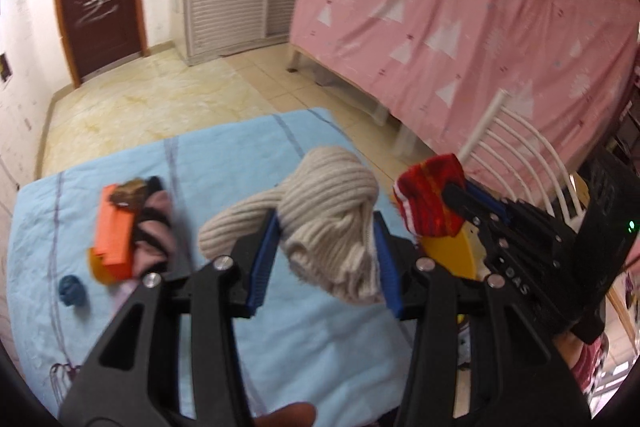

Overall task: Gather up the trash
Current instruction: 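Carry the hat and red cloth over the yellow bin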

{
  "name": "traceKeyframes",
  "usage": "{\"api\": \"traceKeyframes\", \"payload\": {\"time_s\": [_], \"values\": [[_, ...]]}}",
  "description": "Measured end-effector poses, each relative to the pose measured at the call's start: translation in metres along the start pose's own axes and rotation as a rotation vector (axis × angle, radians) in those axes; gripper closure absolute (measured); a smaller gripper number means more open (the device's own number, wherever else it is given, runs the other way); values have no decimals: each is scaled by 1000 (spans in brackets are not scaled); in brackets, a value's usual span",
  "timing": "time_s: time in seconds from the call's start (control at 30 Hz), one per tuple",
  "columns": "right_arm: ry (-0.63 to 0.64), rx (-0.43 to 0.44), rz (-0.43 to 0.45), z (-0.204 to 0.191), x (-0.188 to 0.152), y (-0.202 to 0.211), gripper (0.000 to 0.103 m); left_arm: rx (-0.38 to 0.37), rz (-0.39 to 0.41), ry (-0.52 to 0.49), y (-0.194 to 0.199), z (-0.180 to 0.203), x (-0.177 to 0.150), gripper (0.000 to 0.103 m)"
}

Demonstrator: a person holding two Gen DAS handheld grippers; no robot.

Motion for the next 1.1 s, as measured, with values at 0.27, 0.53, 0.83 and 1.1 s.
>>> {"api": "traceKeyframes", "payload": {"time_s": [0.27,0.53,0.83,1.1], "values": [[-86,-61,3,60,-19,6,102,-59,-43,-81,-31,60,6,59],[-129,-103,-45,100,-43,-2,102,-128,-62,-122,-62,108,15,59],[-178,-164,-83,130,-66,-11,96,-148,-109,-153,-94,142,14,52],[-193,-157,-48,131,-66,-1,18,-146,-79,-166,-83,141,12,52]]}}
Point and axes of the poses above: each gripper's, at about its wrist camera, not at the fingertips, and y roughly against the way its jaws point, z to its right, x to its top, the point moved 3 cm from there along -y, roughly the way its jaws point, and after that the axes turned 4 degrees about -x, right-handed, at the moved point
